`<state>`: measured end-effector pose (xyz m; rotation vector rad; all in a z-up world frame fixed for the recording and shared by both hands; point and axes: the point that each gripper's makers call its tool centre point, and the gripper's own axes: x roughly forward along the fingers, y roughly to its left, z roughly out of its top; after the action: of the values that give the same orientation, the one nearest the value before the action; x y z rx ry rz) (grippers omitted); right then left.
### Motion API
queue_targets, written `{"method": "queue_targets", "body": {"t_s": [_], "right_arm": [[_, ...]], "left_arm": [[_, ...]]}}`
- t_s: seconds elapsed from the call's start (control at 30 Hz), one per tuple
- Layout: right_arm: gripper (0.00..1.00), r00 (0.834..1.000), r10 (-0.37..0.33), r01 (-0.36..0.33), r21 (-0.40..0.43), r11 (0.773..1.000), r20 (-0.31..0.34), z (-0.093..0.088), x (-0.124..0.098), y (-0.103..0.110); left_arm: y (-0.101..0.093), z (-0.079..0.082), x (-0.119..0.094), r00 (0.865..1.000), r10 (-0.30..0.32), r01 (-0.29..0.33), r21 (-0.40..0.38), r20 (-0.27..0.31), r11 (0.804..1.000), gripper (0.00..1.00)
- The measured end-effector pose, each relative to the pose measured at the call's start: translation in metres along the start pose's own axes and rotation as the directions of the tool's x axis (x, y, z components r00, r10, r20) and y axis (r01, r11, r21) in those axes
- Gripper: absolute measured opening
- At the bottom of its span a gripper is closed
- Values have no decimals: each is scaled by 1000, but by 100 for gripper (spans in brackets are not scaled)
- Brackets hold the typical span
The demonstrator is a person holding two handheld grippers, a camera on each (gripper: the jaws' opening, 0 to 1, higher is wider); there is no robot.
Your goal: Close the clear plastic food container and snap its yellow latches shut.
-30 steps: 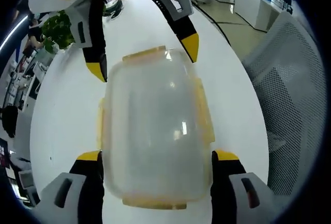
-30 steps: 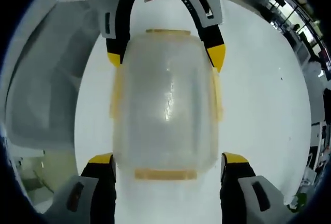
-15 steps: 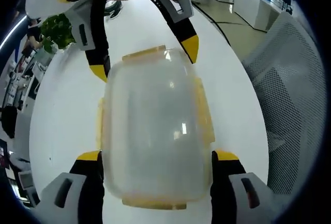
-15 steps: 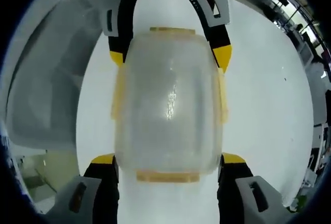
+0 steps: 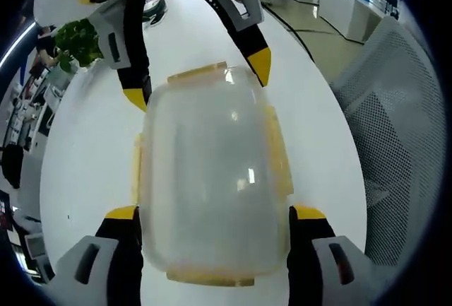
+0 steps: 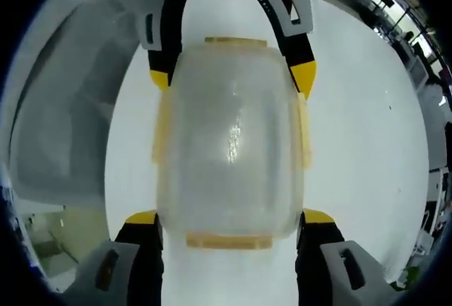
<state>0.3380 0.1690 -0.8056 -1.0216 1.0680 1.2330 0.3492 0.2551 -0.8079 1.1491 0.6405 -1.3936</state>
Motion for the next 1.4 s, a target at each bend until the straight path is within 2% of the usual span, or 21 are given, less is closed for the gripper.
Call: {"method": "queue_targets", "body": {"t_s": [0.37, 1.4], "right_arm": [[77, 1000, 1, -1, 20, 1000, 14, 12, 2, 2], [77, 1000, -1, 1, 22, 1000, 11, 67, 14, -2]], "left_arm": [[0, -9, -4, 1000, 1, -1, -1, -3, 1000, 85], [-2, -60, -26, 1000, 14, -15, -29, -13, 999, 84]]}}
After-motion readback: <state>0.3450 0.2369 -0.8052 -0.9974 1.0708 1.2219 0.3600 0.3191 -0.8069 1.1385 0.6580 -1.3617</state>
